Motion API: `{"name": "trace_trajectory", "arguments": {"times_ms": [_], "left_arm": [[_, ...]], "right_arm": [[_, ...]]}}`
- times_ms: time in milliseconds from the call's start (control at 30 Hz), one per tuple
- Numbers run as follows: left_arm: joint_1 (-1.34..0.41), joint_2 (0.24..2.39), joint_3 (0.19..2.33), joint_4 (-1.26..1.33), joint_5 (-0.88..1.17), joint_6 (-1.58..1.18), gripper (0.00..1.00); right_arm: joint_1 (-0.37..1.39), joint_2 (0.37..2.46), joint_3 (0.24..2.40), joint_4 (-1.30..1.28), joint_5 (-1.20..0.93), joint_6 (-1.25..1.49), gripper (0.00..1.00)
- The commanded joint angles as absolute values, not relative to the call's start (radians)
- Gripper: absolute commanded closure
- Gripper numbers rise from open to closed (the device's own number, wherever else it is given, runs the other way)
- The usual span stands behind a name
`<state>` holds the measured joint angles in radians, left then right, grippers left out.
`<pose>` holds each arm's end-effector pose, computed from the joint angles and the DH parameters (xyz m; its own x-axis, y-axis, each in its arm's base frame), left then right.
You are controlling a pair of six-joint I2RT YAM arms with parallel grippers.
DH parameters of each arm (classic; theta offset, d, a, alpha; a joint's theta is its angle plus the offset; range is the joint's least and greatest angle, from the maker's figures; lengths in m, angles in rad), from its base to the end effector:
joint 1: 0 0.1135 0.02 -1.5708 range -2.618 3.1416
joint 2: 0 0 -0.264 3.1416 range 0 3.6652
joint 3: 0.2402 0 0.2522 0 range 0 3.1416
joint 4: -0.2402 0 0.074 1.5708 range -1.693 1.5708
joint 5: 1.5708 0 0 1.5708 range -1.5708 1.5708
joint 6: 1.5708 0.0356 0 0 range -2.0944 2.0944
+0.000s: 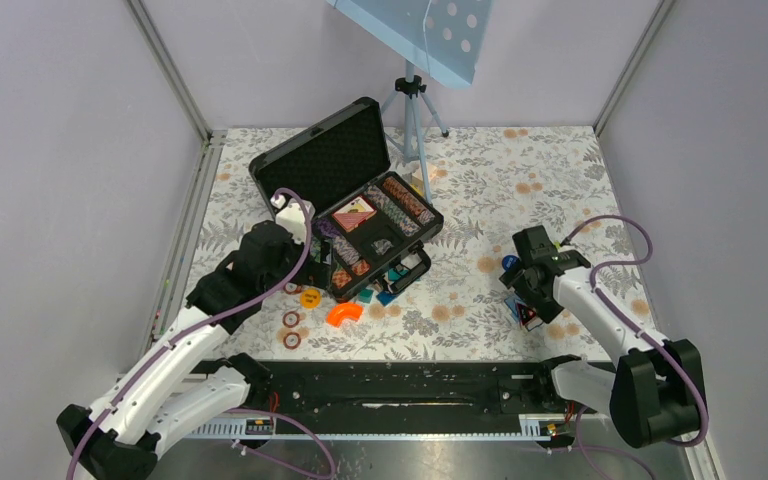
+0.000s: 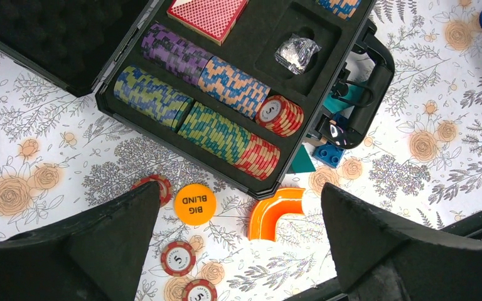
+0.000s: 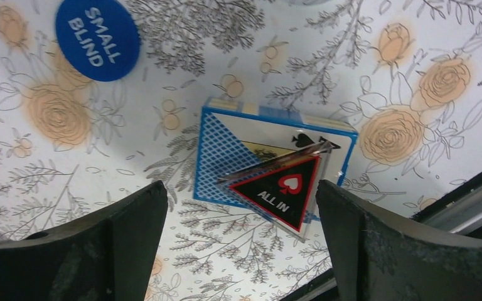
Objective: Pack up texas hold em set
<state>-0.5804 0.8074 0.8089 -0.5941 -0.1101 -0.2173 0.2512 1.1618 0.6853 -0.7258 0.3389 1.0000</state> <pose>0.1469 -0.0916 0.3035 -0.5571 0.1091 -0.8232 0.3571 0.9265 -0.1189 0.1956 0.0380 0.1963 -0.5879 0.6685 -0.4556 0.6964 0.7048 0.1355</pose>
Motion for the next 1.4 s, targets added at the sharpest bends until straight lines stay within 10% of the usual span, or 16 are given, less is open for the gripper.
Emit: {"name": "trace_trajectory", "arguments": {"times_ms": [0, 1367], "left_arm": [[-0.574, 0.793, 0.813, -0.555, -0.127, -0.207, 0.01], [-0.558, 0.805, 0.811, -0.552, -0.089, -0.204, 0.01]], "right_arm": [[0.244, 1.113, 0.635, -0.758, 0.359, 1.063, 0.05], [0.219, 1.159, 0.593, -0.7, 0.309, 1.013, 0.24]]}}
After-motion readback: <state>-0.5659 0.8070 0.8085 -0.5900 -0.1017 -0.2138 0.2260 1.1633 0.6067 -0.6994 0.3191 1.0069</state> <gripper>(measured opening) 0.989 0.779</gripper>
